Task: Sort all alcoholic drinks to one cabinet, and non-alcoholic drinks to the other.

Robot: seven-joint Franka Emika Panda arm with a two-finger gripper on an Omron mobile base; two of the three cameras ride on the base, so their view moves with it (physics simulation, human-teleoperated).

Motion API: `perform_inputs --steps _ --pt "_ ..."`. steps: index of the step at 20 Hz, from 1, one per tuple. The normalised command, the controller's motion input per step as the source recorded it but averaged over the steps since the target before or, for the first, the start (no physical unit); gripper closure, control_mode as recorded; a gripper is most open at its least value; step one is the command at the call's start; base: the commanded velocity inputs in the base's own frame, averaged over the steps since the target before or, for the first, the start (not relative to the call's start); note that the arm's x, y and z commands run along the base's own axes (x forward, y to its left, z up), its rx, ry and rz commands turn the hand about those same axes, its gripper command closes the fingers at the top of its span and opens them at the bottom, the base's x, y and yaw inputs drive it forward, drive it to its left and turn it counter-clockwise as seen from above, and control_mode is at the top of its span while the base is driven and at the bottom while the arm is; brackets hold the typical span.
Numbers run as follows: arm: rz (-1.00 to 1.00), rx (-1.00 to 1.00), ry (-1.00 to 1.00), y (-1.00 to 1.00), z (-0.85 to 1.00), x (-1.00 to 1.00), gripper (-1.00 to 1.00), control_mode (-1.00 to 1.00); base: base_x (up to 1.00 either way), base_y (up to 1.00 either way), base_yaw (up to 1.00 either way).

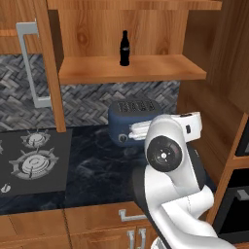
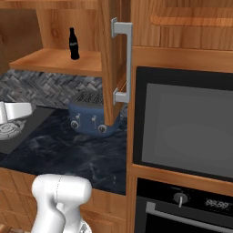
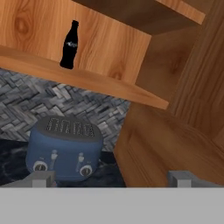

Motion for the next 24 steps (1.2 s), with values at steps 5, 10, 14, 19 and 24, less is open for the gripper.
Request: perform_inputs --steps 5,10,14,19,24 --pt "0.00 0.00 0.00 0.00 0.00 0.00 -1.00 -1.00 0.00 0.00 0.00" --pt "0.00 0.00 0.00 0.00 0.00 0.00 -1.00 1.00 -0.14 0.02 -0.01" --pt "0.00 0.00 0.00 0.00 0.00 0.00 -1.00 1.00 -0.39 0.49 -0.10" --pt "0.00 0.00 0.00 0.00 0.00 0.00 -1.00 1.00 -0.31 0.64 -0.12" --pt "0.00 0.00 0.00 0.00 0.00 0.00 -1.00 1.00 -0.26 0.71 -0.10"
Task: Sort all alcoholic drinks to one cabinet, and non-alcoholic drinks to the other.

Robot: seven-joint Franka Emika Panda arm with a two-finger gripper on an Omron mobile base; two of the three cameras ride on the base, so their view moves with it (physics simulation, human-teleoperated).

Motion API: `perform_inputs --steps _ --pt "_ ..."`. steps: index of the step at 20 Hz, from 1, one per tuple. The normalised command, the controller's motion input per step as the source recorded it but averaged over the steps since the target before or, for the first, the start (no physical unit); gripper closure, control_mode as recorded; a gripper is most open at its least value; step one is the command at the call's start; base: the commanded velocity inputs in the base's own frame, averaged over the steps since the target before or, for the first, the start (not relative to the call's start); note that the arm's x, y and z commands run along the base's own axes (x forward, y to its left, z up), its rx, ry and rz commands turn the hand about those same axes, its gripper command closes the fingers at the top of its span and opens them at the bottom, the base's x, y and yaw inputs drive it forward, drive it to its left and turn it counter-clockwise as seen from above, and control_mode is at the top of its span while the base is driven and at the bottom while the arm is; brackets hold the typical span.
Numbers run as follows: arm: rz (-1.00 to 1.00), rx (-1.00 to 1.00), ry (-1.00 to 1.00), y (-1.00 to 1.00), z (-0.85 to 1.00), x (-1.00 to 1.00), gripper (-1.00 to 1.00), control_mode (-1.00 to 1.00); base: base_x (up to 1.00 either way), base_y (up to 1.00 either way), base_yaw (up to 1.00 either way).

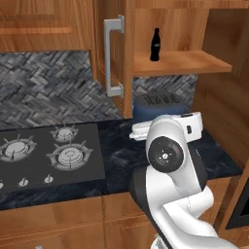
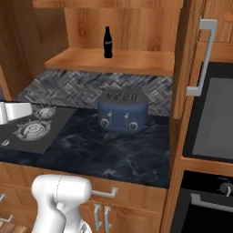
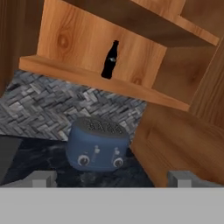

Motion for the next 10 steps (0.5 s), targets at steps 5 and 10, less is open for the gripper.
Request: perform_inputs --steps 5,10 --pt "0.00 0.00 0.00 0.00 0.00 0.00 -1.00 1.00 -0.43 0.68 -0.11" --pt "0.00 0.00 0.00 0.00 0.00 0.00 -1.00 1.00 -0.79 0.50 -0.13"
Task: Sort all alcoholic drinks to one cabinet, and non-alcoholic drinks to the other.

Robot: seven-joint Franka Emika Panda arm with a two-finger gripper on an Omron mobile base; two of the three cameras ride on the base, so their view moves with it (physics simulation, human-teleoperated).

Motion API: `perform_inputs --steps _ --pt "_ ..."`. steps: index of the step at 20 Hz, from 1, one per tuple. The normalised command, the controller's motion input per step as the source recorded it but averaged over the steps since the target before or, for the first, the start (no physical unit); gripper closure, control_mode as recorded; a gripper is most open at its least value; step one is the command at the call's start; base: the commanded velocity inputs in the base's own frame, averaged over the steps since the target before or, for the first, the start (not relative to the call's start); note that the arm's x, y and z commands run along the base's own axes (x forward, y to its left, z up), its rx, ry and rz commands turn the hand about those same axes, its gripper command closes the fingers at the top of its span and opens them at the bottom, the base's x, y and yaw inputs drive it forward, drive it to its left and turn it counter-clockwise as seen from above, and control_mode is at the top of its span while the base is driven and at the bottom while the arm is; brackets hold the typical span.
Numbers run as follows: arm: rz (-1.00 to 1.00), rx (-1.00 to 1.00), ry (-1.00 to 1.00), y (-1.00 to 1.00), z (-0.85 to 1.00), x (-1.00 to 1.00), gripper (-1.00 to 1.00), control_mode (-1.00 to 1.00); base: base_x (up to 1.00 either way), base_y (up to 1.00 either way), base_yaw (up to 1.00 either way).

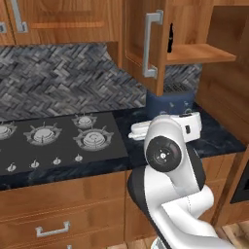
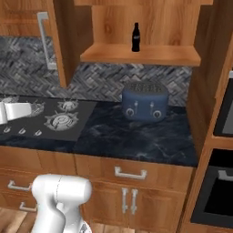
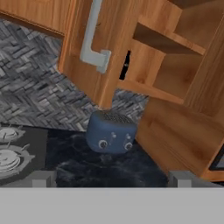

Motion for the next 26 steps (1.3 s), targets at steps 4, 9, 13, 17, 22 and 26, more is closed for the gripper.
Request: perform_inputs --steps 4,9,13,17,22,26 --pt "0.00 0.00 0.00 0.00 0.00 0.00 -1.00 1.00 -0.55 0.68 -0.13" --pt "0.00 0.00 0.00 0.00 0.00 0.00 -1.00 1.00 -0.20 0.93 -0.09" --pt "0.00 0.00 0.00 0.00 0.00 0.00 -1.00 1.00 -0.03 1.00 -0.06" --pt "0.00 0.00 0.00 0.00 0.00 0.00 -1.00 1.00 -0.15 0.97 -0.04" --pt "0.00 0.00 0.00 0.00 0.00 0.00 -1.00 1.00 -0.29 0.94 -0.02" --pt "0.00 0.00 0.00 0.00 0.00 0.00 -1.00 1.00 -0.26 1.00 -0.02"
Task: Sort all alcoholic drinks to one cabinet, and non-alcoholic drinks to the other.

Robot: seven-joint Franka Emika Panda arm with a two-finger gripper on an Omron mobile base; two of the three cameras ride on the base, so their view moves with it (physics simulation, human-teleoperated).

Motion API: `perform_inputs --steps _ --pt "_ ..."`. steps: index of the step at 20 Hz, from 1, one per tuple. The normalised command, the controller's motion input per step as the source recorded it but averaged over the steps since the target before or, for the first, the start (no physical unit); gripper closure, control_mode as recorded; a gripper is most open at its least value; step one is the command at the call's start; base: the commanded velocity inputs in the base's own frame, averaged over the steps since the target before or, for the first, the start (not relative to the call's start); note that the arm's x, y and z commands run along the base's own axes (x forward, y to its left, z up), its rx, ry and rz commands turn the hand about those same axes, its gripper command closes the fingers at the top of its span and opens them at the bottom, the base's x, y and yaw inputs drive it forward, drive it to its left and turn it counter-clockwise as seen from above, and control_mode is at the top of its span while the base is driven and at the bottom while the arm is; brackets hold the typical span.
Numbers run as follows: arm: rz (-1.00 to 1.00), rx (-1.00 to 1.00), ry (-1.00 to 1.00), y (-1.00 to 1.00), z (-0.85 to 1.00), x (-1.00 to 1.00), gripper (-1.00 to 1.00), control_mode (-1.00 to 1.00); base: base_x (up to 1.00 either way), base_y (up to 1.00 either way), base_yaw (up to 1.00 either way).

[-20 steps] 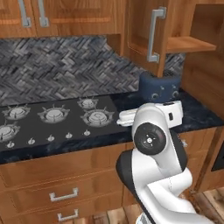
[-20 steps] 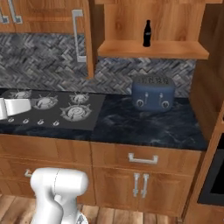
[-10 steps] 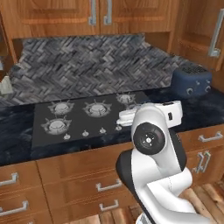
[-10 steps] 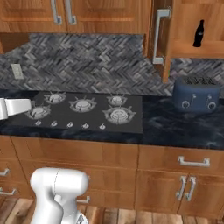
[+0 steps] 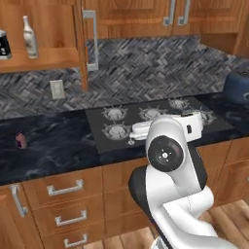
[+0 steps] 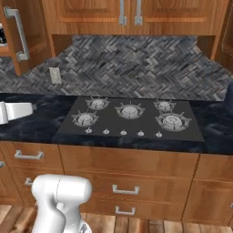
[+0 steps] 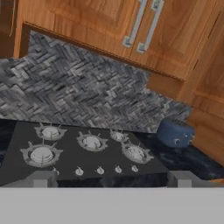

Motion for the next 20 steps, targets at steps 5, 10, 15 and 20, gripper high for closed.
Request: perform_inputs --steps 5,10,15,20 --pt "0.00 0.00 0.00 0.00 0.00 0.00 -1.00 1.00 -0.25 0.97 -0.02" --pt "0.00 0.00 0.00 0.00 0.00 0.00 -1.00 1.00 -0.17 0.94 -0.02" --pt "0.00 0.00 0.00 0.00 0.00 0.00 -1.00 1.00 -0.02 0.84 -0.01" --pt "0.00 0.00 0.00 0.00 0.00 0.00 -1.00 1.00 0.18 0.55 0.00"
